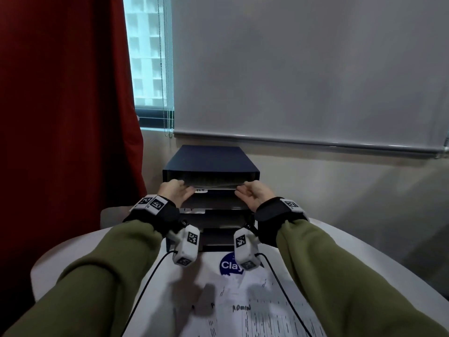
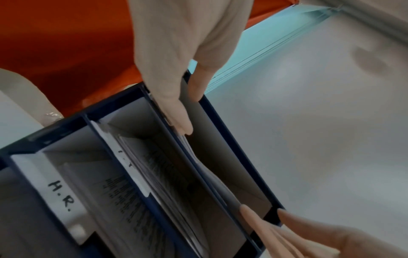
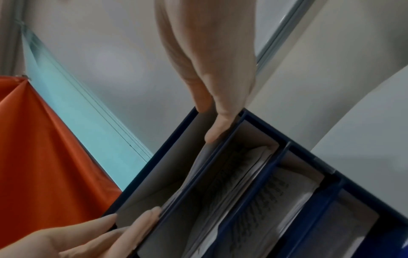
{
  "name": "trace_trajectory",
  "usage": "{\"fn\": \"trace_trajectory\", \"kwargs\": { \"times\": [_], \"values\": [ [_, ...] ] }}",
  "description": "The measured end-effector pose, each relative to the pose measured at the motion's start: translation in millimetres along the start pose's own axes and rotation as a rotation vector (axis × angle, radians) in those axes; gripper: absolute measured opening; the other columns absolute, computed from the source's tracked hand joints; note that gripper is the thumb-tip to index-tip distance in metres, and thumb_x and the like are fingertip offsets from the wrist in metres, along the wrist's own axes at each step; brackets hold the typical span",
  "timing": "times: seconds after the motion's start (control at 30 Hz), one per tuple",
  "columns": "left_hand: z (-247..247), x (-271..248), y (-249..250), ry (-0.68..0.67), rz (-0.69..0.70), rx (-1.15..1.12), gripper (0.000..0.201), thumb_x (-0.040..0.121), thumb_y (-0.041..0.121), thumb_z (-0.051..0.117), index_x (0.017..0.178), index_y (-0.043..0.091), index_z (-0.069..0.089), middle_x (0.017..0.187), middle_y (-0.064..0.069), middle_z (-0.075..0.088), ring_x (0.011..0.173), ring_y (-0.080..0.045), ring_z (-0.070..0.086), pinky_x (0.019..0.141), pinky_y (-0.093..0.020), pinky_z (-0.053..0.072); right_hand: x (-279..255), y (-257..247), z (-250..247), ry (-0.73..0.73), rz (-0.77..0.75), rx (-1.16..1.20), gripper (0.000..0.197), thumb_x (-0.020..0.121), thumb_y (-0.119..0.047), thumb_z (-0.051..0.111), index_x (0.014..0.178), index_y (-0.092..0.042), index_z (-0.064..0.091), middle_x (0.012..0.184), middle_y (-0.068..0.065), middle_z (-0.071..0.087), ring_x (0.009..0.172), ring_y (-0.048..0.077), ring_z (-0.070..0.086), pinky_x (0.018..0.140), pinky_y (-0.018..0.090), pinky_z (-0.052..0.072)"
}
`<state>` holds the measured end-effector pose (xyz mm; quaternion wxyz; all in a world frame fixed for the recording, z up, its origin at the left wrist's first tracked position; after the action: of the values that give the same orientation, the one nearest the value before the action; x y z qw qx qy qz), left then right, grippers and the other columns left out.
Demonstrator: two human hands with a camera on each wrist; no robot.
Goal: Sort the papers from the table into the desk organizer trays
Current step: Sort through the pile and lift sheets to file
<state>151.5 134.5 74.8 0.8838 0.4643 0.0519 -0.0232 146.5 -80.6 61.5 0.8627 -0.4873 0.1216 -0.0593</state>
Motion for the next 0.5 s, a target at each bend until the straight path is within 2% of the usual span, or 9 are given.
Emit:
{"fn": "trace_trajectory", "kwargs": {
  "times": [0.03,0.1,0.17,0.23,0.3,0.37,0.4,0.5],
  "values": [
    [2.0,2.0,-1.6,-0.017,-0.014,-0.009,0.041,0.099,-0.006,0.029,0.140,-0.010,0.027,0.150,-0.028,0.026,0.136,-0.040,0.035,0.111,-0.047,0.035,-1.3,1.1,4.0,-0.018,-0.001,0.020,0.040,0.100,0.003,0.030,0.140,0.013,0.030,0.127,0.023,0.049,0.119,0.030,0.053,0.108,0.047,0.037],
    [0.6,6.2,-4.3,-0.017,-0.015,-0.001,0.044,0.100,-0.002,0.030,0.143,-0.008,0.023,0.150,-0.025,0.026,0.135,-0.040,0.038,0.109,-0.046,0.038,-8.3,2.0,6.2,-0.029,-0.012,0.013,0.041,0.101,0.001,0.031,0.141,0.010,0.030,0.142,0.020,0.041,0.133,0.029,0.043,0.107,0.048,0.037],
    [-6.8,6.2,-6.7,0.015,0.019,0.059,0.043,0.099,0.000,0.032,0.141,-0.006,0.028,0.137,-0.024,0.040,0.127,-0.039,0.048,0.102,-0.042,0.045,-21.1,3.2,-0.4,-0.018,-0.036,-0.032,0.039,0.101,-0.003,0.034,0.140,0.007,0.034,0.143,0.019,0.042,0.134,0.029,0.043,0.101,0.045,0.042],
    [-15.2,-3.1,-12.8,0.044,0.064,0.185,0.035,0.098,0.001,0.035,0.132,-0.001,0.042,0.111,-0.018,0.054,0.105,-0.035,0.061,0.084,-0.038,0.053,-41.5,10.3,-16.0,-0.019,-0.040,-0.122,0.035,0.101,-0.008,0.039,0.135,0.001,0.041,0.123,0.018,0.057,0.117,0.030,0.057,0.092,0.041,0.048],
    [-20.5,-18.3,-28.6,0.024,0.071,0.382,0.022,0.097,0.002,0.039,0.112,0.005,0.055,0.097,-0.014,0.059,0.077,-0.024,0.063,0.068,-0.034,0.055,-66.1,19.3,-39.3,-0.030,-0.016,-0.315,0.027,0.100,-0.010,0.043,0.125,-0.003,0.051,0.095,0.012,0.063,0.089,0.026,0.065,0.079,0.037,0.056],
    [-21.1,-39.1,-57.7,-0.097,0.002,0.601,0.014,0.095,0.003,0.046,0.099,0.007,0.059,0.089,-0.012,0.062,0.065,-0.018,0.062,0.061,-0.032,0.054,-89.8,29.1,-72.2,-0.040,0.038,-0.589,0.023,0.097,-0.012,0.050,0.116,-0.002,0.059,0.086,0.010,0.064,0.074,0.023,0.065,0.061,0.031,0.057],
    [-20.4,-52.5,-76.0,-0.199,-0.054,0.727,0.012,0.094,0.004,0.050,0.098,0.008,0.060,0.086,-0.010,0.063,0.063,-0.017,0.063,0.059,-0.031,0.055,-100.3,34.8,-90.8,-0.045,0.076,-0.726,0.022,0.095,-0.013,0.052,0.112,-0.001,0.061,0.085,0.011,0.064,0.069,0.023,0.065,0.055,0.028,0.055],
    [-19.9,-95.7,-136.0,-0.521,-0.193,1.145,0.021,0.092,0.014,0.056,0.112,0.008,0.060,0.092,-0.007,0.064,0.072,-0.015,0.062,0.062,-0.027,0.054,-129.2,47.5,-148.5,-0.019,0.210,-1.073,0.015,0.092,-0.011,0.055,0.098,-0.001,0.064,0.080,0.012,0.066,0.057,0.022,0.065,0.049,0.022,0.050]
  ]
}}
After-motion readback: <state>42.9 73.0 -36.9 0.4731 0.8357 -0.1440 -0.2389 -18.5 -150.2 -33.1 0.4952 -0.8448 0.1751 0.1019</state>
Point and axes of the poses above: each hand's wrist, its own x-axis towards the middle knuckle, its own z-axis out of the palm, y = z × x, the point moved 8 cm from there along x, towards the middle knuckle
